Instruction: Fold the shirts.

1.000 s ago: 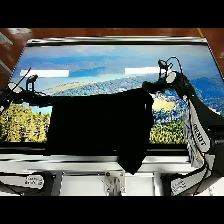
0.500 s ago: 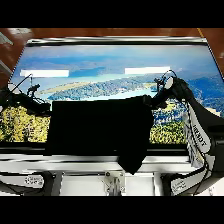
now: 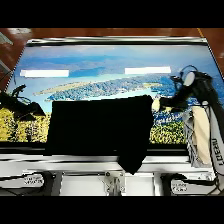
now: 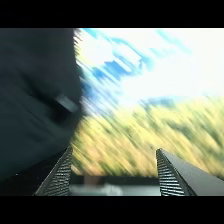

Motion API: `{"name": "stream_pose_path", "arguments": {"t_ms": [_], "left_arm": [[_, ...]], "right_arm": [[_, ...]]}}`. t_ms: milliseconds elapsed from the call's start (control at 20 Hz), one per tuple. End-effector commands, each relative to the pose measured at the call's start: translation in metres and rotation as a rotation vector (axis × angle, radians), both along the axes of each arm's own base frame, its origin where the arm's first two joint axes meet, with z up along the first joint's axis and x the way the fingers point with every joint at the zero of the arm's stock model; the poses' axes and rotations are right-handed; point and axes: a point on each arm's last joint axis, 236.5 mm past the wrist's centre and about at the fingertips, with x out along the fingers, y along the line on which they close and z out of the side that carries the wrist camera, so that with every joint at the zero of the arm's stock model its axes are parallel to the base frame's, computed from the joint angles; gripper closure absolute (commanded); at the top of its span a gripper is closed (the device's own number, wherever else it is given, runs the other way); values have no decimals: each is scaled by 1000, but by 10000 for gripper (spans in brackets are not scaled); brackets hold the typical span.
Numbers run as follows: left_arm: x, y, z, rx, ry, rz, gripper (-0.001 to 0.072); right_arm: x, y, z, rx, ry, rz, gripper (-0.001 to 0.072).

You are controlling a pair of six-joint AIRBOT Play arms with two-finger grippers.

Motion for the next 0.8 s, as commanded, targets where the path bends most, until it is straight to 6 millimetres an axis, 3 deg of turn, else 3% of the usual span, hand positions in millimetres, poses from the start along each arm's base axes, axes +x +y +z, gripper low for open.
{"name": "stream_pose_path", "arguments": {"t_ms": [0, 150, 250, 600, 750], "left_arm": [[-63, -3, -13, -102, 77, 110, 1], [-118, -30, -49, -171, 152, 115, 1], [-136, -37, -68, -164, 185, 129, 1], [-151, -12, -85, -37, 211, 83, 1], [-144, -23, -85, -81, 184, 92, 1]], "right_arm": [[-49, -29, 11, 94, 3, -108, 77], [-62, -19, -1, 234, -95, -189, 77], [-73, -18, -13, 230, -96, -187, 77], [-72, -8, -25, 266, -120, -197, 78], [-70, -10, -25, 261, -131, -200, 77]]}}
